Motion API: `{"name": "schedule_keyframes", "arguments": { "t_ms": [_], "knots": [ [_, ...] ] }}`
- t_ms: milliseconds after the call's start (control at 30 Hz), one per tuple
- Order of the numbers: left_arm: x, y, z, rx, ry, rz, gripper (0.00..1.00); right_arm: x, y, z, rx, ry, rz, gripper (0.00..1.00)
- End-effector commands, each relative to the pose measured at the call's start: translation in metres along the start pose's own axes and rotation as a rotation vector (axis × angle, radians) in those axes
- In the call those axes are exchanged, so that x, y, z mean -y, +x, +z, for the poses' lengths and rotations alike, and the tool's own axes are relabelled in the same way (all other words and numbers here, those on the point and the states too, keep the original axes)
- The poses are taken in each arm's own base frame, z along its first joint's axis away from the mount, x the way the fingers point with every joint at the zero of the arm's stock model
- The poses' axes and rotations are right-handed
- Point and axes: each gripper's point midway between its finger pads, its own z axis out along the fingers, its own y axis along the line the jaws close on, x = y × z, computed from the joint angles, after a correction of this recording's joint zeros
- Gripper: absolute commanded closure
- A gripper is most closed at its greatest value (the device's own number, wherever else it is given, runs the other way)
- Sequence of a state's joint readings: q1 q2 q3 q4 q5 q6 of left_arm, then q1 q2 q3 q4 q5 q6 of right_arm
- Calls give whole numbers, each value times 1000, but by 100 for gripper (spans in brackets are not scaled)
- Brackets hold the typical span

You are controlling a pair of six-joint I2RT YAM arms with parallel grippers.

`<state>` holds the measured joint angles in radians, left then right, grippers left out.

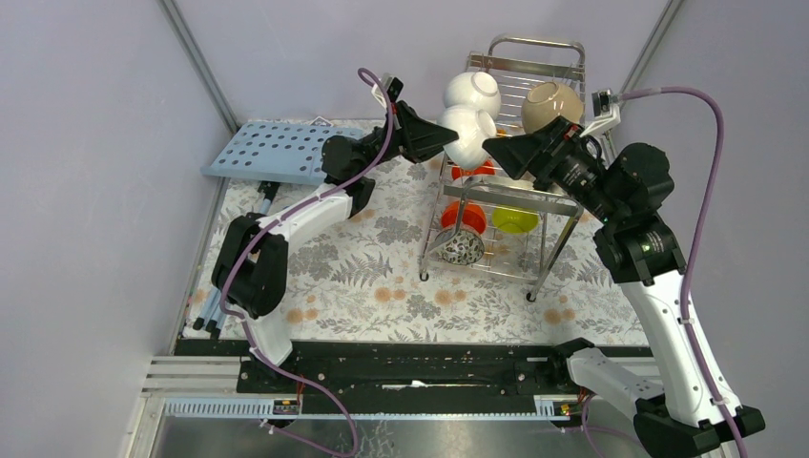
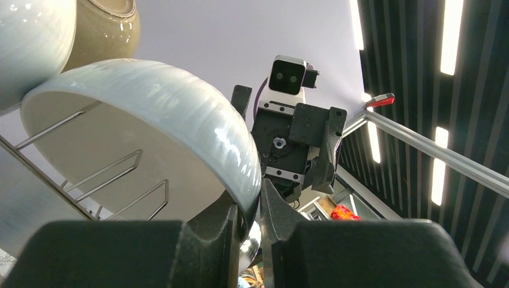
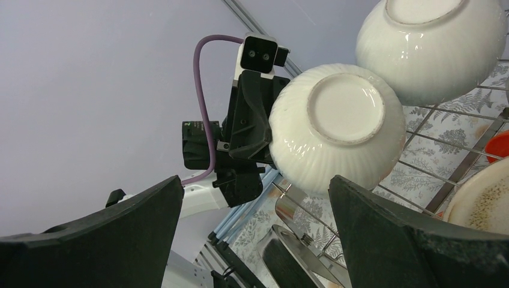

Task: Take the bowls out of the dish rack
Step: Pick up the bowl from the dish rack.

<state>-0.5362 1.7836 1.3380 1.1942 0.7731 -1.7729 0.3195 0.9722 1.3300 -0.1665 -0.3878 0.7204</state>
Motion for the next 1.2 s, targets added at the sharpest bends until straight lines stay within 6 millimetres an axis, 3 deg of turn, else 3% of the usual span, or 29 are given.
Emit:
{"name": "schedule_keyframes", "arguments": {
  "t_ms": [0,500,667,1000,1167],
  "knots": [
    [69,-4,9,15,152,150,100,-24,-14,-9,40,-76,-39,1],
    [102,-5,18,14,194,197,100,-44,-15,-19,20,-142,-69,0],
    [126,-1,20,0,215,244,100,-63,-13,-24,-63,-191,-108,0],
    [164,10,19,0,204,332,100,-90,-24,-45,-31,-248,-125,0],
    [179,18,15,6,159,392,100,-93,-27,-53,-20,-231,-128,0]
  ]
}}
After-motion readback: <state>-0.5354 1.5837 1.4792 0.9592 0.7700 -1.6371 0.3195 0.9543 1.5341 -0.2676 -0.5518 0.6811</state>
